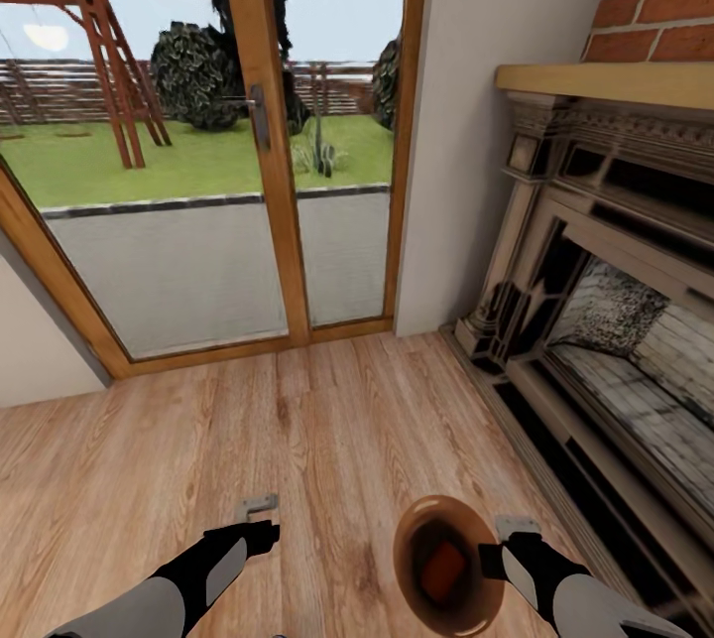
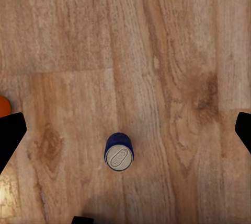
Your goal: Put the three can of soda from the living room inside the tash can in the kitchen.
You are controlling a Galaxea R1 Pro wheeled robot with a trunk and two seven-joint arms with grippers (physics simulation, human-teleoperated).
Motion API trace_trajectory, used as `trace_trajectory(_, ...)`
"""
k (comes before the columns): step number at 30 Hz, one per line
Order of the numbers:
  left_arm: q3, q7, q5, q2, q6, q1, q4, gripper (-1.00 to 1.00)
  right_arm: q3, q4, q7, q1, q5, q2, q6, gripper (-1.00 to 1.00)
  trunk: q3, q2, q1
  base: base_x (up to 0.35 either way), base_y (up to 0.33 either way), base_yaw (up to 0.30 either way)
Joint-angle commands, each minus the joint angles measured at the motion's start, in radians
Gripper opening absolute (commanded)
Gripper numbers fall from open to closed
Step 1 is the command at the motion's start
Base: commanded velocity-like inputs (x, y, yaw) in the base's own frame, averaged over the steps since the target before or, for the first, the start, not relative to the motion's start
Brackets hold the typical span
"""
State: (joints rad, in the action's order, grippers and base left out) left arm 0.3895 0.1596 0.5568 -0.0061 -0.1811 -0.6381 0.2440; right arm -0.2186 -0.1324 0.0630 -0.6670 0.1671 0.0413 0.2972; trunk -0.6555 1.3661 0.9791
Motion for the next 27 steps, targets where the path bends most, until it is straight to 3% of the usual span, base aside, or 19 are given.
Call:
trace_trajectory(1,0.0,0.0,0.0,0.0,0.0,0.0,0.0,1.0,-0.003,-0.001,-0.005,0.0,-0.005,0.0,-0.001,-1.0,0.0,0.0,0.0,0.0,0.0,0.0)
trace_trajectory(8,-0.001,0.0,0.0,0.001,-0.001,0.0,0.0,1.0,-0.011,-0.017,-0.006,-0.001,-0.008,0.0,0.01,-1.0,0.0,0.0,0.0,0.0,0.0,0.0)
trace_trajectory(11,-0.001,0.0,0.0,0.0,-0.001,0.0,0.0,1.0,-0.012,-0.051,-0.005,-0.005,-0.009,-0.004,0.05,-1.0,0.0,0.0,0.0,0.0,0.0,0.0)
trace_trajectory(13,-0.001,0.0,0.0,0.0,-0.002,0.0,0.0,1.0,-0.012,-0.168,-0.005,-0.018,-0.012,-0.001,0.24,-1.0,0.0,0.0,0.0,0.0,0.0,0.0)
trace_trajectory(14,-0.001,0.0,0.0,0.0,-0.002,0.0,0.0,1.0,-0.013,-0.212,-0.005,-0.021,-0.013,-0.001,0.294,-1.0,0.0,0.0,0.0,0.0,0.0,0.0)
trace_trajectory(15,-0.001,0.0,0.001,0.0,-0.003,0.0,0.0,1.0,-0.014,-0.312,-0.005,-0.024,-0.014,-0.001,0.401,-1.0,0.0,0.0,0.0,0.0,0.0,0.0)
trace_trajectory(17,-0.001,-0.001,0.001,0.0,-0.006,0.0,0.0,1.0,-0.015,-0.413,-0.006,-0.026,-0.016,0.0,0.498,-1.0,0.0,0.0,0.0,0.0,0.0,0.0)
trace_trajectory(18,-0.001,-0.001,0.002,0.0,-0.009,0.0,0.0,1.0,-0.016,-0.506,-0.006,-0.027,-0.017,0.0,0.586,-1.0,0.0,0.0,0.0,0.0,0.0,0.0)
trace_trajectory(21,-0.001,-0.001,0.003,0.0,-0.013,0.0,0.0,1.0,-0.012,-0.652,-0.006,-0.027,-0.016,-0.002,0.703,-1.0,0.0,0.0,0.0,0.0,0.0,0.0)
trace_trajectory(24,-0.001,-0.004,0.004,0.0,-0.016,0.0,0.0,1.0,-0.006,-0.727,-0.005,-0.028,-0.01,-0.003,0.75,-1.0,0.0,0.0,0.0,0.0,0.0,0.0)
trace_trajectory(27,-0.002,-0.005,0.006,0.0,-0.034,0.0,0.0,1.0,-0.004,-0.761,-0.005,-0.028,-0.011,-0.001,0.75,-1.0,0.0,0.0,0.0,0.0,0.0,0.0)
